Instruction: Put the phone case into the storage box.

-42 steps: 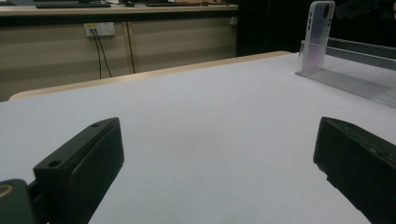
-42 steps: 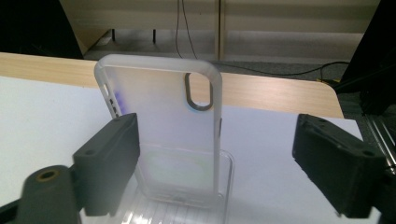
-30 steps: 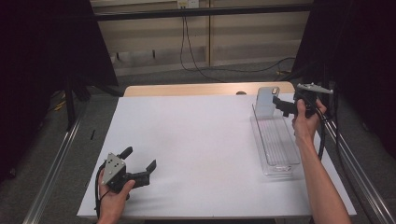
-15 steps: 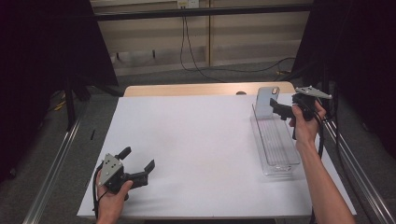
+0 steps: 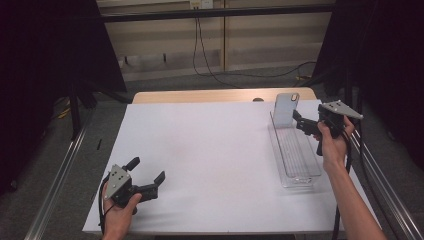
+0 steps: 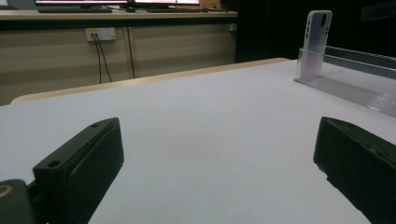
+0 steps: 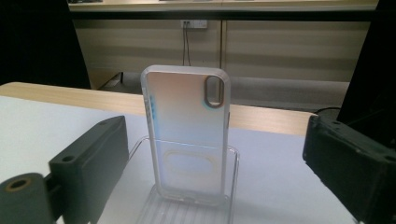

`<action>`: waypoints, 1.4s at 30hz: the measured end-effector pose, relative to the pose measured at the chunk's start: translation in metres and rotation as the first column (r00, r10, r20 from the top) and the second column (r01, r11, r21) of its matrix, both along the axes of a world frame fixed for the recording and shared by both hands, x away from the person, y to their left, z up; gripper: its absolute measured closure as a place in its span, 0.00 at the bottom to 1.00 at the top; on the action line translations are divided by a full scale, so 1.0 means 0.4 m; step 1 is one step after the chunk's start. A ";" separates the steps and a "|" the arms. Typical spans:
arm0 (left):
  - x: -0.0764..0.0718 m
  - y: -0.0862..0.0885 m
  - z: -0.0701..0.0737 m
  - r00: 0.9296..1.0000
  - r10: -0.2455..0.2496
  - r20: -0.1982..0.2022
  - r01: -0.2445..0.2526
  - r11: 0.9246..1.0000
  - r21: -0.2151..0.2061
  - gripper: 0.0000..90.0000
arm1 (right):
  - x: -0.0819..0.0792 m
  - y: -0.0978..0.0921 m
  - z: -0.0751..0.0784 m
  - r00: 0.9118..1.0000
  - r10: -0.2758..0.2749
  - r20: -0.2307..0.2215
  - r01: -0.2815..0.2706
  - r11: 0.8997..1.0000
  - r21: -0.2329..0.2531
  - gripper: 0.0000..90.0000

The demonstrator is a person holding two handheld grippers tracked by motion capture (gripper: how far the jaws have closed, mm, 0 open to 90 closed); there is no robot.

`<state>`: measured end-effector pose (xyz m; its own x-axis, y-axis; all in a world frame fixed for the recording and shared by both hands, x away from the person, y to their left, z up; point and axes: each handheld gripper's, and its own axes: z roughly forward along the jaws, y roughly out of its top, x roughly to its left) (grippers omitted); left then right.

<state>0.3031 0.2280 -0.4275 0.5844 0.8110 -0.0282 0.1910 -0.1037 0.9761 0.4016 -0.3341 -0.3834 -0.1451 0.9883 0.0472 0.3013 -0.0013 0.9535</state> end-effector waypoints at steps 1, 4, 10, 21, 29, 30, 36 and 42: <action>0.000 0.000 0.000 1.000 0.000 0.000 0.000 1.000 0.000 0.02 | 0.000 0.000 0.000 1.000 0.000 0.000 0.000 1.000 0.000 0.07; -0.002 0.000 0.001 1.000 0.000 0.003 0.000 1.000 -0.001 0.02 | -0.023 -0.002 0.003 1.000 0.018 0.001 -0.018 1.000 0.018 0.04; -0.002 0.002 0.001 1.000 0.004 0.003 -0.004 1.000 -0.011 0.02 | -0.056 0.001 0.001 0.998 0.036 0.046 -0.038 0.999 0.031 0.02; -0.003 0.003 0.003 1.000 0.002 0.008 -0.002 1.000 -0.009 0.02 | -0.095 0.015 0.003 0.994 0.044 0.099 -0.043 0.999 -0.019 0.02; -0.005 0.008 0.007 1.000 0.014 0.022 -0.013 1.000 -0.019 0.02 | -0.138 0.028 -0.002 0.992 0.065 0.106 -0.062 0.998 -0.032 0.00; -0.005 0.008 0.006 1.000 0.016 0.021 -0.016 1.000 -0.020 0.02 | -0.149 0.031 -0.003 0.992 0.065 0.110 -0.061 0.997 -0.036 0.00; -0.003 0.005 0.005 1.000 0.010 0.016 -0.010 1.000 -0.019 0.02 | -0.180 0.036 0.000 0.990 0.068 0.124 -0.065 0.997 -0.032 0.00; -0.004 0.006 0.003 1.000 0.014 0.015 -0.014 1.000 -0.007 0.02 | -0.204 0.034 -0.003 0.990 0.065 0.125 -0.064 0.998 -0.017 0.00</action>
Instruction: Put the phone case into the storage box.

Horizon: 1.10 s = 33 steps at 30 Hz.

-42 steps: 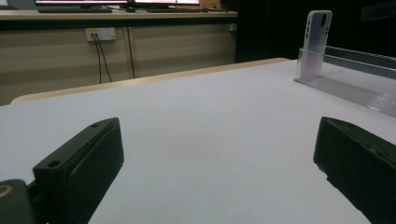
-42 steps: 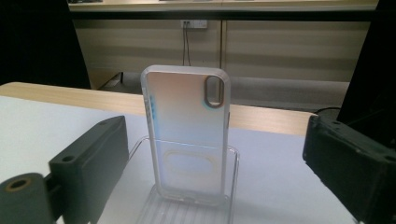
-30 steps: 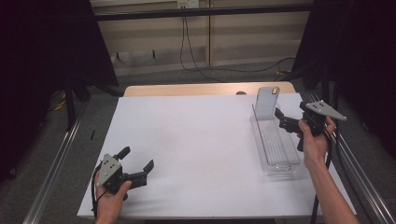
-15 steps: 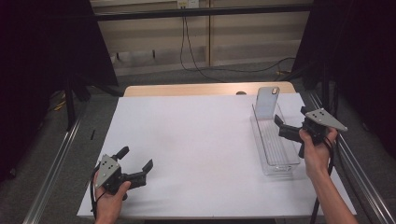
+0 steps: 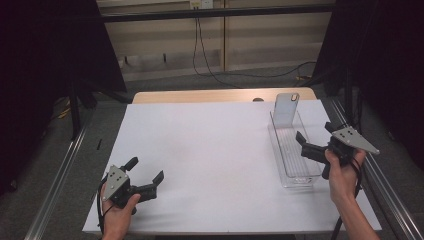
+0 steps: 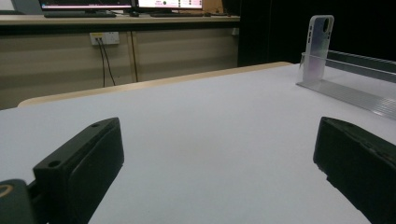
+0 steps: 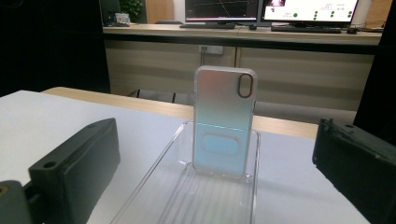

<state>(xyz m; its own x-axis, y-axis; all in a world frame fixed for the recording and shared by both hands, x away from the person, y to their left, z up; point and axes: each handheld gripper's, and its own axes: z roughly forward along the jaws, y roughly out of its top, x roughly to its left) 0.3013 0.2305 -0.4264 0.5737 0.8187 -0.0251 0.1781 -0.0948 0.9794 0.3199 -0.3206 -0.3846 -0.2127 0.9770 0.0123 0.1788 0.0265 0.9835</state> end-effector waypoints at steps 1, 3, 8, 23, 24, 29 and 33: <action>0.000 0.000 0.000 1.000 0.000 0.000 0.000 1.000 0.000 0.02 | 0.000 0.000 0.000 1.000 0.000 0.000 0.000 1.000 0.000 0.00; -0.001 0.000 0.000 1.000 -0.001 0.001 0.001 1.000 0.000 0.02 | -0.011 -0.001 -0.002 1.000 -0.003 0.002 0.003 1.000 0.000 0.00; 0.000 -0.001 0.000 1.000 0.001 0.001 -0.001 1.000 -0.005 0.02 | -0.040 0.005 -0.005 1.000 0.004 0.003 -0.004 1.000 -0.019 0.00; -0.002 0.000 0.000 1.000 0.011 0.003 -0.011 1.000 -0.007 0.02 | -0.110 0.008 -0.028 1.000 -0.001 0.005 0.001 1.000 0.014 0.00; -0.002 0.000 0.000 1.000 0.009 0.002 -0.009 1.000 -0.003 0.02 | -0.115 0.007 -0.031 1.000 -0.007 0.006 0.007 1.000 0.013 0.00; -0.004 0.001 0.001 1.000 0.011 0.004 -0.011 1.000 -0.002 0.02 | -0.134 0.002 -0.046 0.999 -0.044 -0.007 0.044 0.999 0.029 0.00; -0.002 -0.002 0.001 1.000 0.019 0.002 -0.019 1.000 -0.005 0.02 | -0.142 0.002 -0.056 0.997 -0.075 -0.011 0.075 0.996 0.043 0.00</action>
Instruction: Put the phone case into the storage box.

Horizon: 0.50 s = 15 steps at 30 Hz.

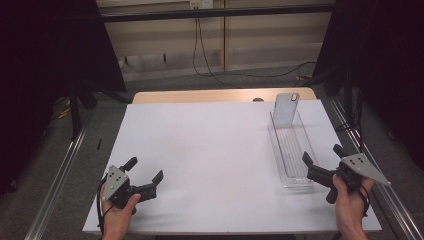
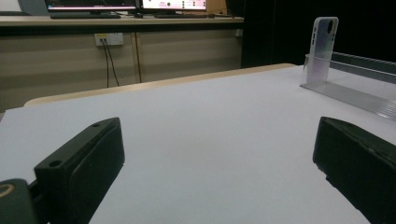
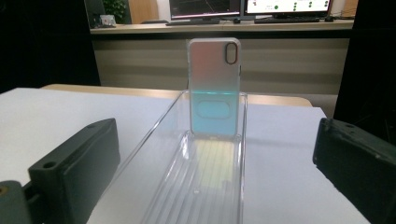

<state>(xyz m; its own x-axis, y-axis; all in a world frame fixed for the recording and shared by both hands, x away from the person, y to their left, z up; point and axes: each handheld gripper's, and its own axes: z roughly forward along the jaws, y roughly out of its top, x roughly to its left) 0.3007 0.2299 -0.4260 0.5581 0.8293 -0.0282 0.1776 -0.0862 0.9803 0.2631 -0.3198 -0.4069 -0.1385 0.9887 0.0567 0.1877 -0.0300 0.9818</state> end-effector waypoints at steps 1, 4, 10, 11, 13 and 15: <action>-0.001 -0.003 0.000 1.000 -0.006 0.004 0.006 1.000 -0.002 0.02 | -0.005 0.004 -0.006 1.000 0.009 -0.010 -0.009 1.000 -0.004 0.01; -0.003 -0.003 0.000 1.000 -0.008 0.004 0.008 1.000 -0.001 0.02 | -0.017 0.010 -0.008 1.000 0.014 -0.006 -0.014 1.000 -0.015 0.00; -0.009 0.000 -0.001 1.000 -0.008 -0.003 0.008 1.000 0.010 0.02 | -0.045 0.013 -0.008 0.999 0.036 0.010 -0.036 0.999 -0.041 0.00; -0.010 0.000 -0.002 1.000 -0.002 -0.006 0.002 1.000 0.015 0.02 | -0.050 0.011 -0.011 0.999 0.035 0.016 -0.035 0.998 -0.056 0.00; -0.009 0.000 -0.002 1.000 0.005 -0.007 -0.005 1.000 0.010 0.02 | -0.057 0.006 -0.018 0.999 0.038 0.007 -0.038 0.998 -0.051 0.01; -0.009 0.002 -0.004 1.000 0.006 -0.012 -0.006 1.000 0.017 0.03 | -0.064 0.001 -0.025 1.000 0.031 0.003 -0.031 0.998 -0.050 0.01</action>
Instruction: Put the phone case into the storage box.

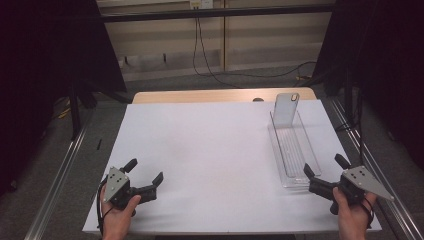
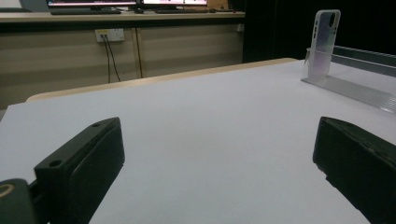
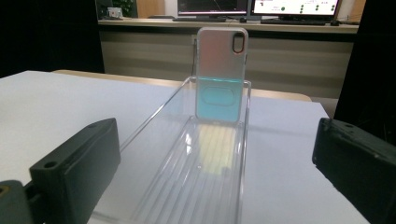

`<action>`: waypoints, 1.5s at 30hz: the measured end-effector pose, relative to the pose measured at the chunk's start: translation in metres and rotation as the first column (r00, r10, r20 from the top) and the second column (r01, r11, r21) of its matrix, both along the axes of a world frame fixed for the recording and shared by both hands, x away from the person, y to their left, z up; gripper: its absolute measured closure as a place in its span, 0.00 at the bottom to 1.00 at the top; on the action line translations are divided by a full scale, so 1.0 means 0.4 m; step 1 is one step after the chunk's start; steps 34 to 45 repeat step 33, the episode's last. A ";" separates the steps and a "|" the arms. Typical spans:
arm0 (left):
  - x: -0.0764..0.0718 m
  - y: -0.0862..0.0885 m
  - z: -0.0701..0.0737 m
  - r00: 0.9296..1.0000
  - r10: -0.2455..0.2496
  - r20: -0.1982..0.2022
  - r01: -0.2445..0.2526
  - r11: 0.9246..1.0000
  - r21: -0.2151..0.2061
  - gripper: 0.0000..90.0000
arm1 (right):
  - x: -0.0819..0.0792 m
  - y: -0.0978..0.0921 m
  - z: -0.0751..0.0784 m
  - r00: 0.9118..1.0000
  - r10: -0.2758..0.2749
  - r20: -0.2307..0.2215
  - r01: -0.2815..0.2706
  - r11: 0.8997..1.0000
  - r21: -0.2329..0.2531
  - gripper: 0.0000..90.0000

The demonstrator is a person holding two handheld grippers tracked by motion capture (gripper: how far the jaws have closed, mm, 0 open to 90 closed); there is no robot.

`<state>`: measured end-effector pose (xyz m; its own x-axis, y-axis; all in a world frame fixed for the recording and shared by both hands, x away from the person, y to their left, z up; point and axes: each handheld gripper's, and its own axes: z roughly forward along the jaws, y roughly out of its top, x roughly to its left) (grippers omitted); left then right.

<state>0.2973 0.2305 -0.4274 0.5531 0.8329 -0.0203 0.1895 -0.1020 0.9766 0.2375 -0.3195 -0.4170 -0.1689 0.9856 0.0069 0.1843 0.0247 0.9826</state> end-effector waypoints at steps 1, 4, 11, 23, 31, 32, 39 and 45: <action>0.000 0.000 0.000 1.000 0.000 0.000 0.000 1.000 0.000 0.03 | -0.003 -0.002 -0.001 1.000 -0.002 -0.003 0.002 1.000 0.003 0.01; -0.006 0.002 -0.001 1.000 0.000 -0.002 0.000 1.000 0.007 0.03 | -0.008 -0.007 -0.004 1.000 -0.009 0.000 0.009 1.000 0.001 0.00; -0.018 0.011 0.002 1.000 0.016 0.005 -0.016 1.000 0.001 0.03 | -0.024 -0.009 -0.015 1.000 -0.004 -0.008 0.004 1.000 -0.011 0.00; -0.026 0.017 -0.002 1.000 0.025 -0.007 -0.025 1.000 0.011 0.03 | -0.049 0.001 -0.055 0.999 0.017 -0.032 -0.019 0.998 -0.061 0.00; -0.024 0.019 -0.003 0.999 0.031 -0.012 -0.031 0.999 0.011 0.02 | -0.048 -0.004 -0.053 1.000 0.001 -0.024 -0.002 0.999 -0.032 0.01; -0.025 0.020 -0.003 0.999 0.040 -0.011 -0.040 0.999 0.001 0.02 | -0.047 -0.003 -0.053 1.000 0.003 -0.023 -0.003 1.000 -0.028 0.01; -0.025 0.020 -0.003 0.999 0.040 -0.011 -0.040 0.999 0.001 0.02 | -0.047 -0.003 -0.053 1.000 0.003 -0.023 -0.003 1.000 -0.028 0.01; -0.025 0.020 -0.003 0.999 0.040 -0.011 -0.040 0.999 0.001 0.02 | -0.047 -0.003 -0.053 1.000 0.003 -0.023 -0.003 1.000 -0.028 0.01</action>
